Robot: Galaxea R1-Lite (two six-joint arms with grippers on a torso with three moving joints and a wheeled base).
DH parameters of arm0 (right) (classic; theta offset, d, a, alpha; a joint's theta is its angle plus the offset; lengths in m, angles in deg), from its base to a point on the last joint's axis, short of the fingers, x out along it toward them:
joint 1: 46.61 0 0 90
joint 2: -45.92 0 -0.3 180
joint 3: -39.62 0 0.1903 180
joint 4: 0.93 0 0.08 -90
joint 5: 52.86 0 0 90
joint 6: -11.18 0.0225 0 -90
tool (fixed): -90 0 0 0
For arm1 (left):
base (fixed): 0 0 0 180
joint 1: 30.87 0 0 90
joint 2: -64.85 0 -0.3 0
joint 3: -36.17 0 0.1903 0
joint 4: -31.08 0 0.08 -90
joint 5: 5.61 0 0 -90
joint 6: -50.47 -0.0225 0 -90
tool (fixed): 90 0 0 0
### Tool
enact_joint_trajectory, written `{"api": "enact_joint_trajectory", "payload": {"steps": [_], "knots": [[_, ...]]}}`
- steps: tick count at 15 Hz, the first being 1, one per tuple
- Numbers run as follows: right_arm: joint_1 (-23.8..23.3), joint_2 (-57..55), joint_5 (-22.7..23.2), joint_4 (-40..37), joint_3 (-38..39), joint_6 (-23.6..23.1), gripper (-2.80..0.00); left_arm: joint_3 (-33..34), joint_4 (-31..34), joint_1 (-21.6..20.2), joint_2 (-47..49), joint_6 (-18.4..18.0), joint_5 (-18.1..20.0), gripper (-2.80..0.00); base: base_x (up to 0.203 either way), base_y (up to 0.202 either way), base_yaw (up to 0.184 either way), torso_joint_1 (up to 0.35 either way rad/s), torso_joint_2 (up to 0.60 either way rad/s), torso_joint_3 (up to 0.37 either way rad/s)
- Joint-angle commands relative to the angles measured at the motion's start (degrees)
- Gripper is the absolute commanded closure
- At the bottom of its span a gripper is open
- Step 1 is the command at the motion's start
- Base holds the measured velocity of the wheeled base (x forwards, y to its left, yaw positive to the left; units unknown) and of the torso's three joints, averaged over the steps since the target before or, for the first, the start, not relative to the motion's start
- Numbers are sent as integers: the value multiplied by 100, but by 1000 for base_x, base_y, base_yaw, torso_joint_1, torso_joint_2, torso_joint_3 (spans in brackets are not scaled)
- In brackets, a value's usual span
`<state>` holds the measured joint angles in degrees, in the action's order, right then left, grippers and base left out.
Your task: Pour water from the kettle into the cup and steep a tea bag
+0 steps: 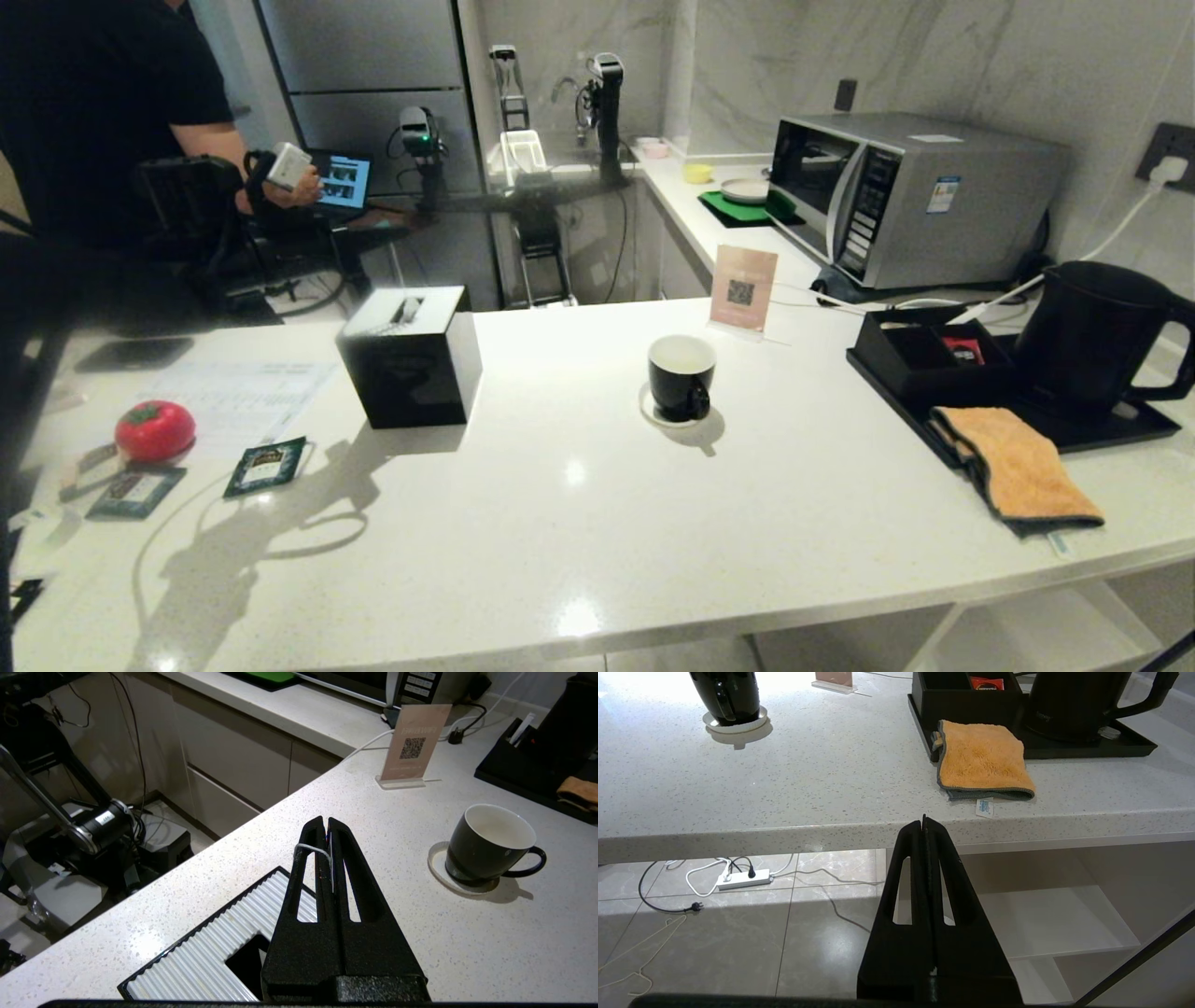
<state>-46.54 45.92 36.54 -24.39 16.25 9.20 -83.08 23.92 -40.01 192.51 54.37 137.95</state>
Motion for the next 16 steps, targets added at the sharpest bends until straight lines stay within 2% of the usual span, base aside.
{"api": "enact_joint_trajectory", "payload": {"steps": [1,16], "knots": [[4,-9,-1,1,0,-4,0,0,-24,0,84,5,32,0,0,0,0,0,0,0],[1,-9,-1,1,0,-4,0,202,-297,0,386,5,-4,0,0,0,0,0,0,0]]}}
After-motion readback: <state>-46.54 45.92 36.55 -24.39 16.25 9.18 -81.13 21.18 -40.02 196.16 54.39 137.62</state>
